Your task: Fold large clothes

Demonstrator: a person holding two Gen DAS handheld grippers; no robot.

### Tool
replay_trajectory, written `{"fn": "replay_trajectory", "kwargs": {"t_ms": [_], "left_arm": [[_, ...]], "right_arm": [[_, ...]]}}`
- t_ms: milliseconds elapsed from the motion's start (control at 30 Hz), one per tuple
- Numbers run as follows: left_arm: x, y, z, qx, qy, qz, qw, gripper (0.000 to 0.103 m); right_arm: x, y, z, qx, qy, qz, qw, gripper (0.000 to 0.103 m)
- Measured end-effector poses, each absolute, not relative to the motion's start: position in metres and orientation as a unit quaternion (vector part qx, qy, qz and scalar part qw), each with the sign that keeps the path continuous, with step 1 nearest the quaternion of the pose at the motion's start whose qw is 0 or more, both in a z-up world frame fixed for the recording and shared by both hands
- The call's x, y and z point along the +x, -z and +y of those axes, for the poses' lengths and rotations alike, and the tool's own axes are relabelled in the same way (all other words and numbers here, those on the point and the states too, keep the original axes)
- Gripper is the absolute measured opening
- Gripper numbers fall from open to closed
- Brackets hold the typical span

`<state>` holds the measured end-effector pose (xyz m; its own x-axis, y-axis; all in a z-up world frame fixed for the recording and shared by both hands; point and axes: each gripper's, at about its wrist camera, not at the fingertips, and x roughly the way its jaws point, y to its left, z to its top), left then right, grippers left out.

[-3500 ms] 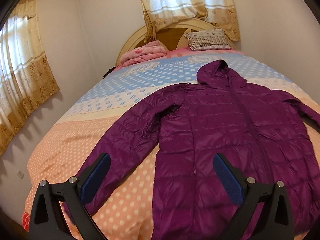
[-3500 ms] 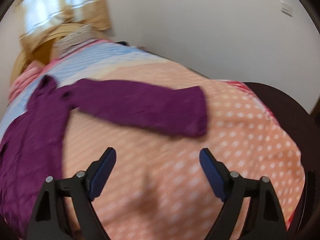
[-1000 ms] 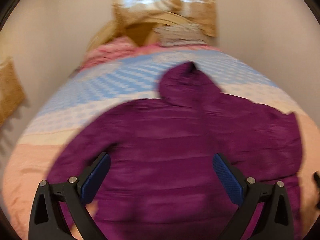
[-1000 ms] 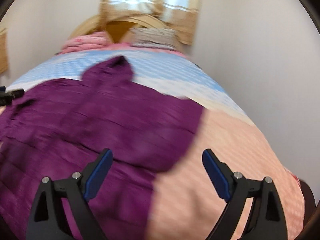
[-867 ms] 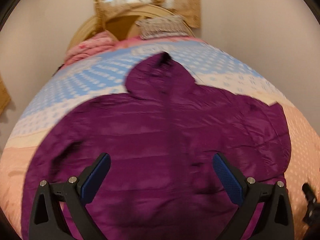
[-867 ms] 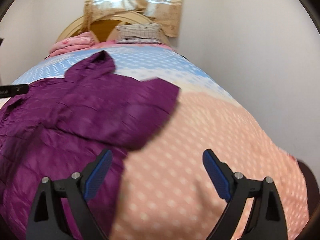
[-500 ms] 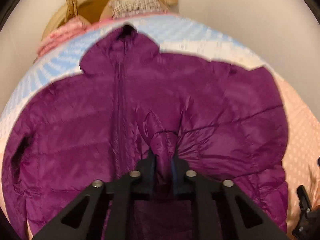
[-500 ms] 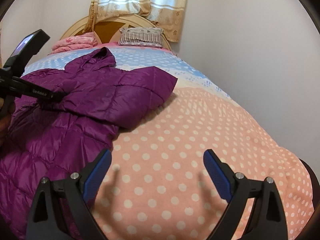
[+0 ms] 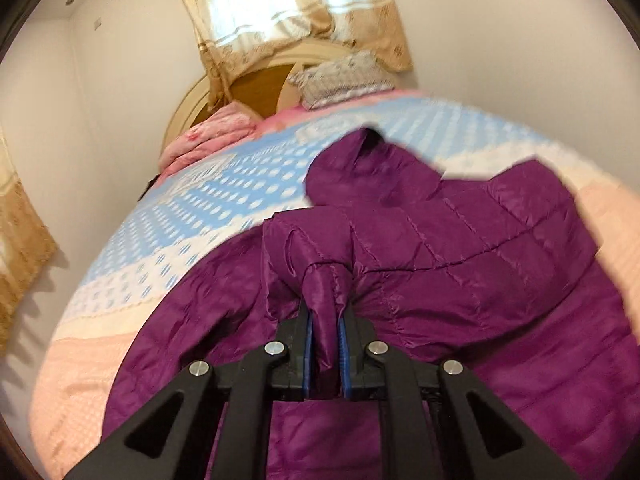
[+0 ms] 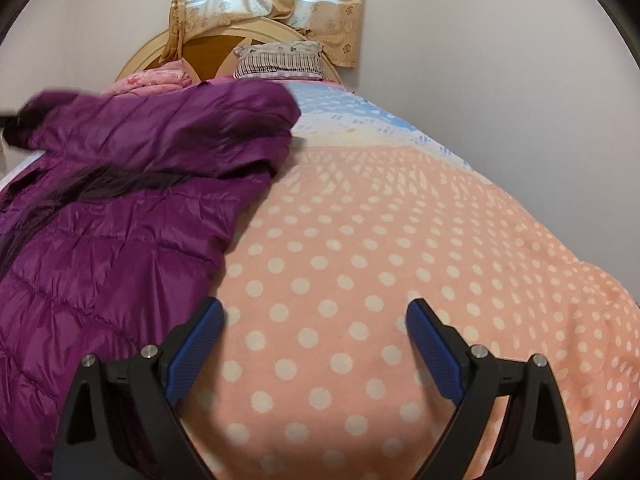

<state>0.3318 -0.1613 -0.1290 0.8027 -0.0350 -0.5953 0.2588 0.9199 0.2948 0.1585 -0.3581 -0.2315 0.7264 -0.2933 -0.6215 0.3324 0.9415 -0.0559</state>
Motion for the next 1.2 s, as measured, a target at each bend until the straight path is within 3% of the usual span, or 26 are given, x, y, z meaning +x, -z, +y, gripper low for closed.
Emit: {"fn": "replay_trajectory", "kwargs": {"t_ms": [167,267,300,333,367,400,500,600,800,967,1200], "left_arm": [[0.344,0.176,-0.156,0.197,0.046,0.343,0.917,0.016],[0.346,0.178,-0.153,0.189,0.042,0.348,0.917,0.029],[0.345,0.173,-0.152,0.181,0.041,0.340,0.922,0.043],[0.343,0.165,-0.149,0.170,0.039,0.326,0.929,0.054],[0.339,0.156,-0.146,0.158,0.033,0.309,0.937,0.079],[0.338,0.149,-0.145,0.149,0.024,0.291,0.945,0.095],[0.341,0.129,-0.142,0.118,0.014,0.259,0.958,0.097],[0.366,0.133,-0.148,0.127,-0.016,0.281,0.951,0.097],[0.411,0.176,-0.164,0.140,-0.033,0.348,0.926,0.097],[0.420,0.208,-0.172,0.155,-0.031,0.380,0.911,0.098],[0.420,0.214,-0.175,0.162,-0.023,0.379,0.911,0.098]], "right_arm": [[0.161,0.221,-0.361,0.044,0.157,0.341,0.926,0.095],[0.167,0.196,-0.362,0.043,0.149,0.329,0.931,0.094],[0.170,0.189,-0.363,0.044,0.146,0.325,0.933,0.089],[0.176,0.180,-0.363,0.048,0.142,0.326,0.934,0.074],[0.189,0.170,-0.365,0.052,0.131,0.330,0.933,0.067],[0.200,0.164,-0.365,0.055,0.124,0.330,0.934,0.056],[0.242,0.142,-0.358,0.037,0.111,0.312,0.943,0.052],[0.293,0.138,-0.354,0.053,0.087,0.314,0.944,0.052],[0.368,0.181,-0.348,0.073,0.063,0.359,0.928,0.051],[0.372,0.225,-0.368,0.094,0.095,0.403,0.905,0.046],[0.362,0.231,-0.379,0.117,0.095,0.399,0.904,0.041]]}}
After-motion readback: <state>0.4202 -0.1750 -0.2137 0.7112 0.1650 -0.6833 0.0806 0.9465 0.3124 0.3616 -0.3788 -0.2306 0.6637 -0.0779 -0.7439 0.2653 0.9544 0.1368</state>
